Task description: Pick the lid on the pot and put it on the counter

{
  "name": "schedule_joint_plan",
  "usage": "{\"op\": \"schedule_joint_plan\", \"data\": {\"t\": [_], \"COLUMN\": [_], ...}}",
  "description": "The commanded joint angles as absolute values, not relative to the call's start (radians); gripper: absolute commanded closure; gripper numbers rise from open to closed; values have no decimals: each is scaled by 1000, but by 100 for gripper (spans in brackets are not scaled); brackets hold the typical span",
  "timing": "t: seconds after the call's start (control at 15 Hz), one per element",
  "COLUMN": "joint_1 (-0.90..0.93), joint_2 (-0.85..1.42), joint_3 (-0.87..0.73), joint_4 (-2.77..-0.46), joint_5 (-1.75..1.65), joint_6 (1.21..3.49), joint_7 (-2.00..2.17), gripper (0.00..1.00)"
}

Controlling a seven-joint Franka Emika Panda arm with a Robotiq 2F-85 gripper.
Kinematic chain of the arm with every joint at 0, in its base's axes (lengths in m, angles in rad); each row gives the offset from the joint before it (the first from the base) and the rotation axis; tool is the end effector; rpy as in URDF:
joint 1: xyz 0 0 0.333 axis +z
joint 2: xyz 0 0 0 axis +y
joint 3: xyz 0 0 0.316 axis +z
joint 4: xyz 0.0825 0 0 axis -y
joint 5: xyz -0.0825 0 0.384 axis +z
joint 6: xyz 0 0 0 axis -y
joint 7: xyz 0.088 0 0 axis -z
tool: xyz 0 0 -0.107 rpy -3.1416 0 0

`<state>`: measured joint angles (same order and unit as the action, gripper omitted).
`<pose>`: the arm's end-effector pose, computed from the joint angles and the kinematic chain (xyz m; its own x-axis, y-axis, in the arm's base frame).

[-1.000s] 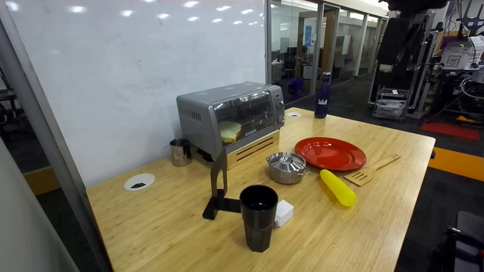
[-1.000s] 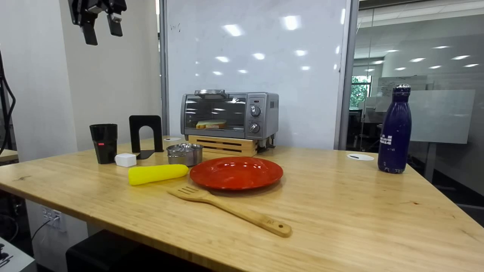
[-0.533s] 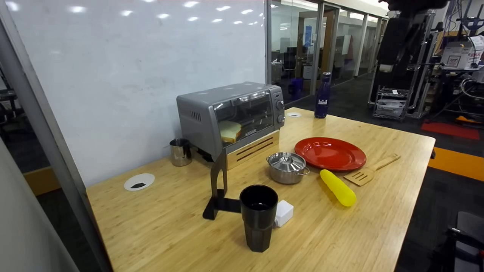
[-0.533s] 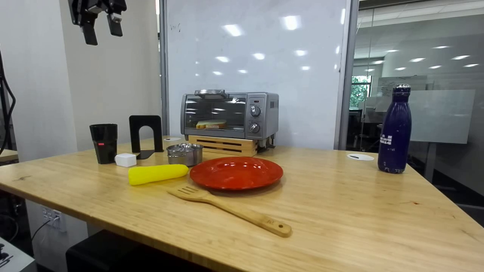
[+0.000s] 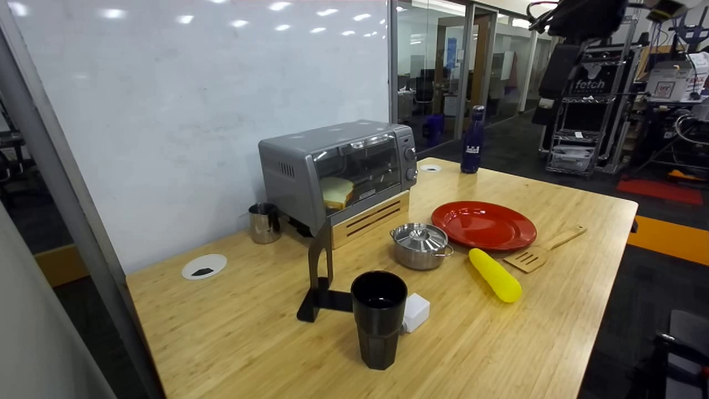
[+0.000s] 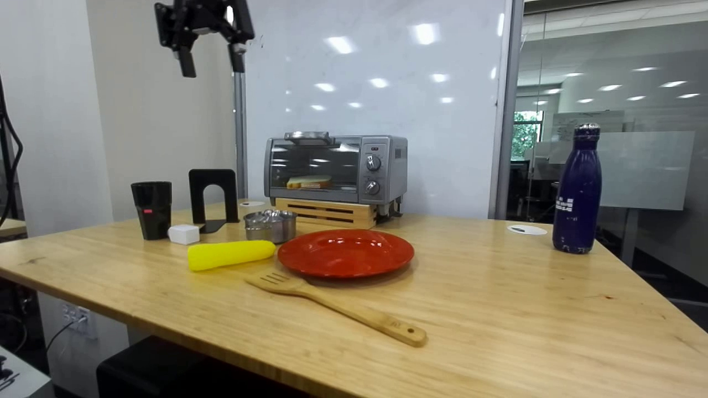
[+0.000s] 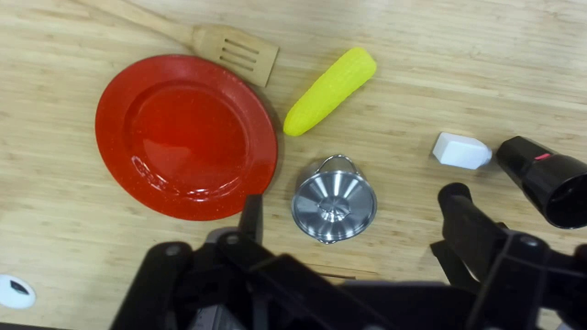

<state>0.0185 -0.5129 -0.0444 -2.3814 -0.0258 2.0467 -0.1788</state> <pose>0.4136 -0.0140 0.5251 0.9707 0.1661 0.1736 0.1626 -0.9861 0.0343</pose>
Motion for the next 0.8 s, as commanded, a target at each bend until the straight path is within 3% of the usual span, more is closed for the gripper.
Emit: {"op": "schedule_joint_plan", "data": {"t": [0.0, 0.27, 0.73], "joint_1": [46, 49, 15], "joint_2": [-341, -140, 135], "joint_3": [-174, -215, -88], "joint_4": [-2300, -2169, -1914], "joint_5": [-12, 20, -13], "joint_6": [2139, 2145, 2099], "joint_7": [-455, -734, -1004], "gripper": [0, 0, 0]}}
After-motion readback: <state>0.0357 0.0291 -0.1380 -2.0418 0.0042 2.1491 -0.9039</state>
